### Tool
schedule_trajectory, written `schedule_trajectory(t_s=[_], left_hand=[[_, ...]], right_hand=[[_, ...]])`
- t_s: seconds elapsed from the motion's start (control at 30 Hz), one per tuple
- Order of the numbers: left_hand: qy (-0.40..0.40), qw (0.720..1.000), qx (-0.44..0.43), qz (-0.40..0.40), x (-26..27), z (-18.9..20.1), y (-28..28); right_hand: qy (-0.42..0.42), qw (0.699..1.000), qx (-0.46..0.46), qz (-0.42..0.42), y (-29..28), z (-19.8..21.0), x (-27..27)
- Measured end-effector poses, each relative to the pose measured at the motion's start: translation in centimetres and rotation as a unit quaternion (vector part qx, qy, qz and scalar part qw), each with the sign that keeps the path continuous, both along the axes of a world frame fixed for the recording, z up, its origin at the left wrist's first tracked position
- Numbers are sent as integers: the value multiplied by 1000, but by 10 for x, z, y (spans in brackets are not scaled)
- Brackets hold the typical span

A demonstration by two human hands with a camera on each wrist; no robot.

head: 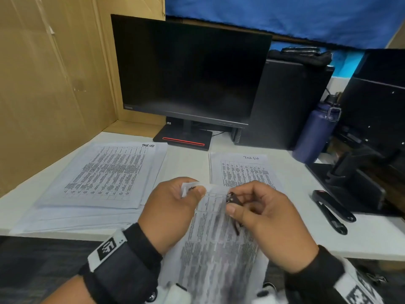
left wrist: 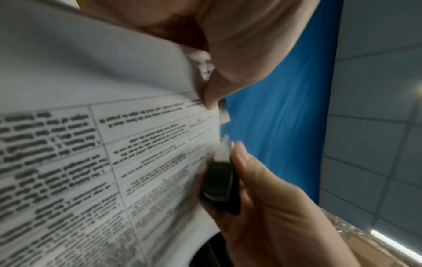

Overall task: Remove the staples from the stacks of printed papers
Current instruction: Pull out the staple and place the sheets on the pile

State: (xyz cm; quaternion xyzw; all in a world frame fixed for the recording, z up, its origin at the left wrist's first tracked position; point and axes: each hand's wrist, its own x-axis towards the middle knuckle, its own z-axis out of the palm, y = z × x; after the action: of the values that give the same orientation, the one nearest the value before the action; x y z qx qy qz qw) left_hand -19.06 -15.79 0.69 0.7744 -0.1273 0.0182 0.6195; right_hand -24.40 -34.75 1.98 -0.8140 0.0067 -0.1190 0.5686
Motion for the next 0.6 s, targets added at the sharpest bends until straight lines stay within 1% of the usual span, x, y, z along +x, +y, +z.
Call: schedule_trajectory(t_s=[0.07,0.1,0.17,0.23,0.33,0.4,0.43,0.47,0.5,0.53,0.57,0.6], left_hand=[[17,999,11,33,9,-1,8],[34,998,5,46,13,-1,12],[69,995,-18,64,19,-2,19],[96,993,-38,66,22,-2,22],[141,985,-77,58,22,-3,22],[170,979,-102,46,20,-3,21],[181,976,-111,38,19,-2,21],[189,974,-118,31,19,-1,22],[195,972,-130,27,19,0,23],[201,969,-143,26,19,1,23],[206,966,-156,24,19,2,22],[206,965,-162,22,19,3,22]], right_hand=[[-15,991,-127,-32,-20,-1,7],[0,982,-182,-48,-34,-3,14],[59,965,-248,-66,-63,-10,30],[118,936,-323,-78,-87,-18,46],[178,881,-434,-68,-108,-25,67],[216,849,-479,-49,-115,-27,75],[222,842,-490,-45,-117,-25,76],[215,843,-490,-55,-117,-22,76],[184,854,-480,-79,-114,-16,74],[128,869,-465,-112,-109,-9,69],[53,880,-448,-149,-99,0,60],[-36,881,-439,-173,-86,6,49]])
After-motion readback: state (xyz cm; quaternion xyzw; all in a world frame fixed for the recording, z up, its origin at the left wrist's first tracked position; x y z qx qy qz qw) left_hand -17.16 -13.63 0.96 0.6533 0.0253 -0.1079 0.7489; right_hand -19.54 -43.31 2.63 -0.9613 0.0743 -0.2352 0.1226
